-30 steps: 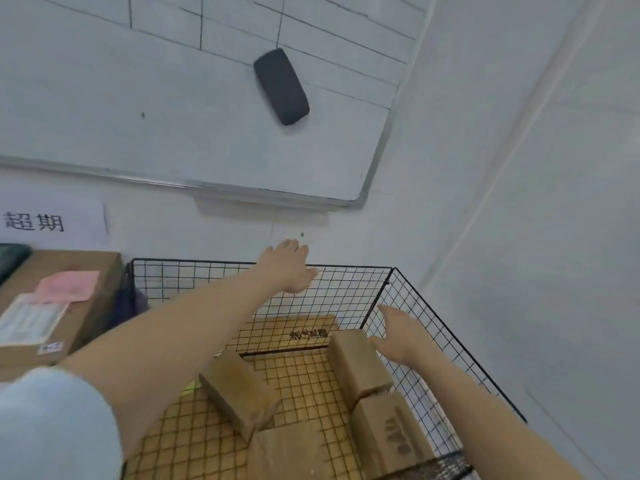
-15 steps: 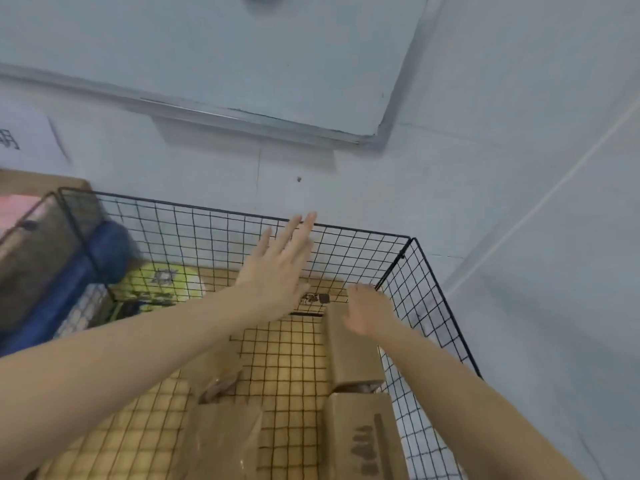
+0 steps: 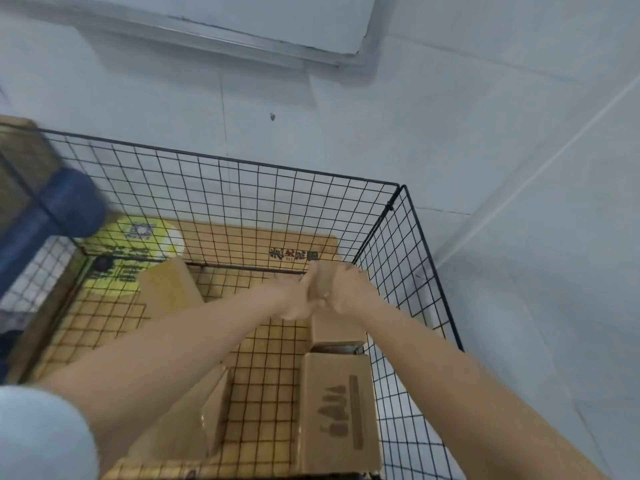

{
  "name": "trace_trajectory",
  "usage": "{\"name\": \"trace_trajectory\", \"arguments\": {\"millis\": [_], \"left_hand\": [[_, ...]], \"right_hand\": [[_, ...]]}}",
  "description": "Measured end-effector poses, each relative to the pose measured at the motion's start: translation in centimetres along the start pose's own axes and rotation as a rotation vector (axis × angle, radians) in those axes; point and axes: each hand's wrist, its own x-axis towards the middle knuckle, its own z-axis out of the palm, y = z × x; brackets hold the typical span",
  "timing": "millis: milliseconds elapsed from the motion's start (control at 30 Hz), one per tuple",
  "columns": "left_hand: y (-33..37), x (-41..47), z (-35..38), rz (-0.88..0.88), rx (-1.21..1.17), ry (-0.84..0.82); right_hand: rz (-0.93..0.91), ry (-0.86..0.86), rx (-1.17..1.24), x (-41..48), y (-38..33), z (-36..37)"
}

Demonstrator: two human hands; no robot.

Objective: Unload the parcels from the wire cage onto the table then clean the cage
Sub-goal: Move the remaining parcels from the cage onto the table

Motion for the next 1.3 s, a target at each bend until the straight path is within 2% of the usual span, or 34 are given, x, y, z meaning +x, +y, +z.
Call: {"name": "trace_trajectory", "arguments": {"millis": [100,233,433,533,600,667,767,1000,1167,1300], "left_hand": [[0.8,0.1,0.9,-0.016,-0.042,-0.129],[-0.4,-0.3,1.1,0.015,-0.022,-0.154],[-3.9,-0.9,-0.2,-0.095,-0.096,-0.137],[-5.5,-1.5,-0.4,-0.098,-0.275,-0.089],[-5.7,-1.7,-0.5,-0.084,-0.446,-0.034],[-5.5,-1.6,-0.3,-0.105,-0.548,0.019],[-5.0,-1.1,0.1,-0.141,-0.507,0.047],[-6.3,-1.0,-0.1,-0.251,-0.634,-0.081],[-7.9,-1.7,0.1,-0.356,-0.609,-0.029],[-8.6,-1.8,-1.1,-0.290,-0.863,0.024]], "right_hand": [[0.030,-0.049,0.047,0.0,-0.2,-0.2],[0.046,-0.083,0.234,-0.3,-0.6,-1.3],[-0.021,0.076,0.536,-1.2,-1.8,-2.7],[-0.055,0.100,0.464,-1.4,-2.6,-2.2],[-0.036,0.054,0.384,-1.3,-2.7,-1.6],[0.007,-0.092,0.348,-1.3,-3.0,-1.2],[0.039,-0.280,0.404,-1.1,-3.6,0.1],[-0.123,-0.254,0.455,-0.7,-5.1,-1.2],[-0.220,-0.272,0.440,-1.6,-5.1,-1.3],[-0.269,-0.320,0.351,-2.9,-4.9,-1.2]]}}
